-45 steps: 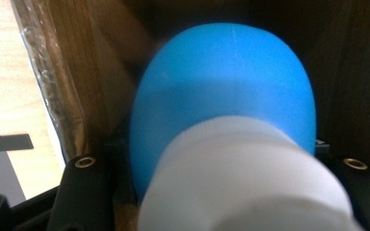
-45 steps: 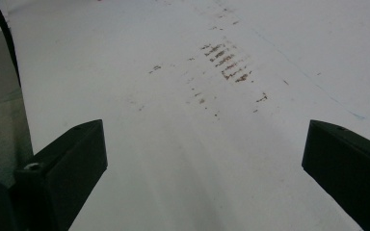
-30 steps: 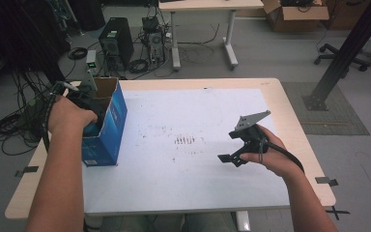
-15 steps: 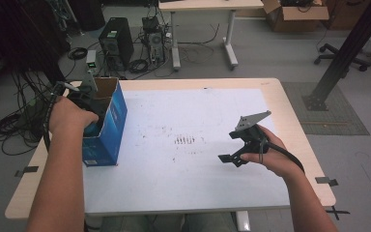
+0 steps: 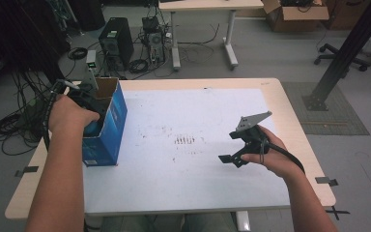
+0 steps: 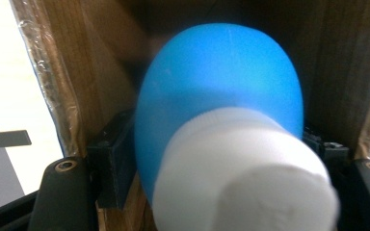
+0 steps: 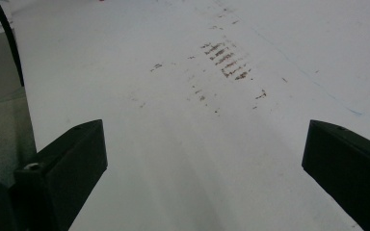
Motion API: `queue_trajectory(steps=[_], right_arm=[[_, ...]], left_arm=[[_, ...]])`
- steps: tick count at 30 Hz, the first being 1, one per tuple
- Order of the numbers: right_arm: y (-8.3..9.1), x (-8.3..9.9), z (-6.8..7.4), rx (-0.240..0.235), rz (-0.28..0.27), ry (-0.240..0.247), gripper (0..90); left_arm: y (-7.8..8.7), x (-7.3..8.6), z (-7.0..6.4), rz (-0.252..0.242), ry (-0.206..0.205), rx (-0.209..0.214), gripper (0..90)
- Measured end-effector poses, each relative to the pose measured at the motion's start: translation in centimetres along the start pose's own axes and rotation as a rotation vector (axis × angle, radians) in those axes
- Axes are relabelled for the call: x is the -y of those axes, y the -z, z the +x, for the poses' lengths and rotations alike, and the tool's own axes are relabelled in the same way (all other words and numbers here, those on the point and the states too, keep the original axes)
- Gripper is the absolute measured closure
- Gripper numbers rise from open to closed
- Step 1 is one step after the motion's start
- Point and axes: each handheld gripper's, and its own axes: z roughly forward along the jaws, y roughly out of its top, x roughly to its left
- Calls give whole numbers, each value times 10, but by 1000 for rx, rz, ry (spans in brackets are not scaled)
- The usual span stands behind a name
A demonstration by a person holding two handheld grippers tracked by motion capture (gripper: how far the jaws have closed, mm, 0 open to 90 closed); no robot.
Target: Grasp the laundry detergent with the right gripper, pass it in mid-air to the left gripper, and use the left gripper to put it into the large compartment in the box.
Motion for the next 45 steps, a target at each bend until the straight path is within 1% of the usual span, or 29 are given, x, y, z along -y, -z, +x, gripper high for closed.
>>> queue_trajectory(steps=[10,11,17,22,26,28,31,35,38,40,45], right_arm=[[1,0,1,-2,-7,1,22],[1,0,1,-1,-9,2,22],[3,-1,2,-3,-16,7,22],[4,-2,3,-4,-21,10,22],[5,-3,4,-3,-24,13,22],[6,-3,4,-5,-27,12,22],[6,-3,5,-5,-29,13,22],[9,-3,5,-3,-33,16,22],[11,-3,6,-3,-37,18,22],[11,-3,6,-3,-39,18,22],[14,-3,8,-1,-44,18,22]], left_arm=[[11,4,-1,-14,-4,-11,279],[14,5,-1,-19,-1,-15,265],[24,8,0,-33,3,-22,248],[32,11,0,-42,2,-18,216],[38,14,-2,-54,-9,-24,170],[41,15,-3,-55,-18,-21,164],[44,17,-5,-61,-21,-21,154],[50,19,-9,-66,-34,-30,127],[54,21,-11,-74,-42,-44,81],[58,23,-12,-71,-48,-45,63],[64,26,-18,-77,-65,-47,46]])
